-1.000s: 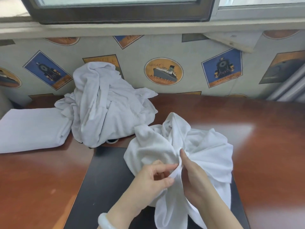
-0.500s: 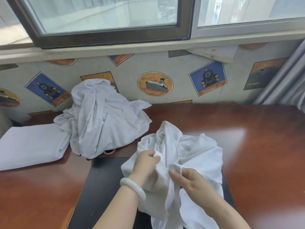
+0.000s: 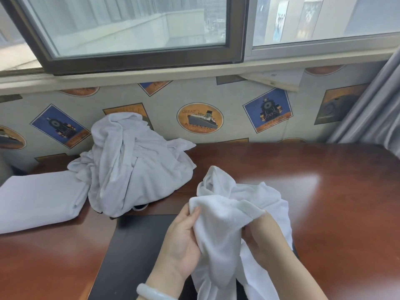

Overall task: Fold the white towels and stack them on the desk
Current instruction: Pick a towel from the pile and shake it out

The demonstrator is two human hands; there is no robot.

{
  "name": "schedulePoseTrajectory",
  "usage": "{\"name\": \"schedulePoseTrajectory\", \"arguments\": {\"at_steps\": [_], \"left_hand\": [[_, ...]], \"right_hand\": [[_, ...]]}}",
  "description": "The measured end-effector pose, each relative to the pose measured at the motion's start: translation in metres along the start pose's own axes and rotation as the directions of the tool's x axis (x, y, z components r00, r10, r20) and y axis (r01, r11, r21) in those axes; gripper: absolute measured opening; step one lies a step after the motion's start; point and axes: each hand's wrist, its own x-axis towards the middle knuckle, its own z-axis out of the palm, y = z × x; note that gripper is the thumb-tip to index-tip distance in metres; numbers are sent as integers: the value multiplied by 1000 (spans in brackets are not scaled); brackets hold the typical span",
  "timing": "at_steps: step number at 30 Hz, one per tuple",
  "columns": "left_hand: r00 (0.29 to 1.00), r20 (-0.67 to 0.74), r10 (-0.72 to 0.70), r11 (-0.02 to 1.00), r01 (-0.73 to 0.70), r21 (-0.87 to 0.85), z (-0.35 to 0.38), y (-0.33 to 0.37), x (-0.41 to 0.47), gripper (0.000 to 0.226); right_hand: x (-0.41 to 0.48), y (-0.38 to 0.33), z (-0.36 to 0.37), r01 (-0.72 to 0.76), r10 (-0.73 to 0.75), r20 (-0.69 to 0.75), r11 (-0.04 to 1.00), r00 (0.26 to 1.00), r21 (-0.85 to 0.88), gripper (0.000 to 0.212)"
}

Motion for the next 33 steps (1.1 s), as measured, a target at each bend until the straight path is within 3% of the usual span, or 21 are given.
{"name": "schedulePoseTrajectory", "arguments": {"at_steps": [1,3,5,7,13,17,21,23,26,28,30,33], "left_hand": [[1000,-14,16,1000,-15,16,-1,0,0,32],[998,-36,48,998,-47,30,-2,2,0,31],[996,-49,73,997,-72,32,-3,5,2,32],[995,-53,88,995,-86,40,-4,6,4,33],[992,-100,74,997,-71,36,-8,0,10,33],[986,-120,112,993,-107,49,-7,6,12,32],[973,-132,190,965,-160,208,-1,25,28,38],[961,-114,253,897,-189,399,3,39,40,54],[911,19,412,601,-288,746,23,57,39,58],[880,165,445,486,-392,781,39,55,22,46],[891,265,368,478,-426,768,53,42,3,39],[891,232,390,329,-371,869,61,21,-7,44]], "right_hand": [[-1,0,-2,-18,14,36,994,999,110,14],[-7,-4,-3,-90,62,120,967,991,240,39],[-7,-5,-8,-135,92,176,959,980,250,63],[-6,-5,-9,-98,68,170,979,983,179,74],[-8,-7,-14,119,-117,80,993,990,-14,26],[-7,-13,-19,146,-147,-8,983,989,-111,16],[-7,-38,-16,164,-168,-2,967,986,-195,14],[-6,-66,-10,201,-202,18,958,979,-204,29],[-8,-121,4,278,-267,98,953,959,-118,26],[-11,-153,14,312,-306,133,950,943,-26,21],[-16,-179,25,355,-358,173,934,918,45,20],[-28,-208,40,433,-437,232,898,869,73,17]]}}
